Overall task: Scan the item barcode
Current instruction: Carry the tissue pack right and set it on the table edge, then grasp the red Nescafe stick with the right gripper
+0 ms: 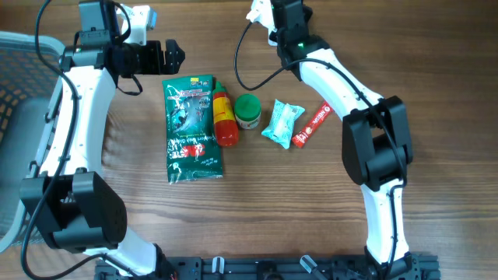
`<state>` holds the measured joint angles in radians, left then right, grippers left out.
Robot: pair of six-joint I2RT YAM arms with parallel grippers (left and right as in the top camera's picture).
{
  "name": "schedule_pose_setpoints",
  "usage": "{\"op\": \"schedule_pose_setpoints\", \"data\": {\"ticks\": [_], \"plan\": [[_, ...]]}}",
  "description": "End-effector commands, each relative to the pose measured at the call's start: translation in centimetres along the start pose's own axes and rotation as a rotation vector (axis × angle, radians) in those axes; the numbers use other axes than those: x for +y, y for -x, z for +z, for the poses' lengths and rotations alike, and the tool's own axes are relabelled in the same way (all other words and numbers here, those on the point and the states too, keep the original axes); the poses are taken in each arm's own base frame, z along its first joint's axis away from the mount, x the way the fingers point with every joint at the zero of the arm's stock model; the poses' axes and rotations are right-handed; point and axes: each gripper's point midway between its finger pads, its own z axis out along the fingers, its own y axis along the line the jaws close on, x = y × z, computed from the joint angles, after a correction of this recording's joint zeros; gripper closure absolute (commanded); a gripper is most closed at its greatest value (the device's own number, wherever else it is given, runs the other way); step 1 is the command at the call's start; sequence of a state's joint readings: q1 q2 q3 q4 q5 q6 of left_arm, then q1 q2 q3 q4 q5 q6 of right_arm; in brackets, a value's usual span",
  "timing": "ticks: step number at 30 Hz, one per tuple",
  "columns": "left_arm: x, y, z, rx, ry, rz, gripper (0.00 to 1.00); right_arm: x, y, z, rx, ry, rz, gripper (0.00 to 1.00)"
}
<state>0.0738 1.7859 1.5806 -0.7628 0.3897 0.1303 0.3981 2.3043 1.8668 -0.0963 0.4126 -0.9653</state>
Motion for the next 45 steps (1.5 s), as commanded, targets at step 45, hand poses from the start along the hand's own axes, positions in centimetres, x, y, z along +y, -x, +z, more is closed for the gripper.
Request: {"op": "schedule_pose_setpoints", "data": {"ticks": [45], "plan": [[-0.2,0.7,-0.7,-0.023,0.001,0.027,0.0,4.4,-39.0,-14.8,0.942,0.332,1.881,0.58]]}}
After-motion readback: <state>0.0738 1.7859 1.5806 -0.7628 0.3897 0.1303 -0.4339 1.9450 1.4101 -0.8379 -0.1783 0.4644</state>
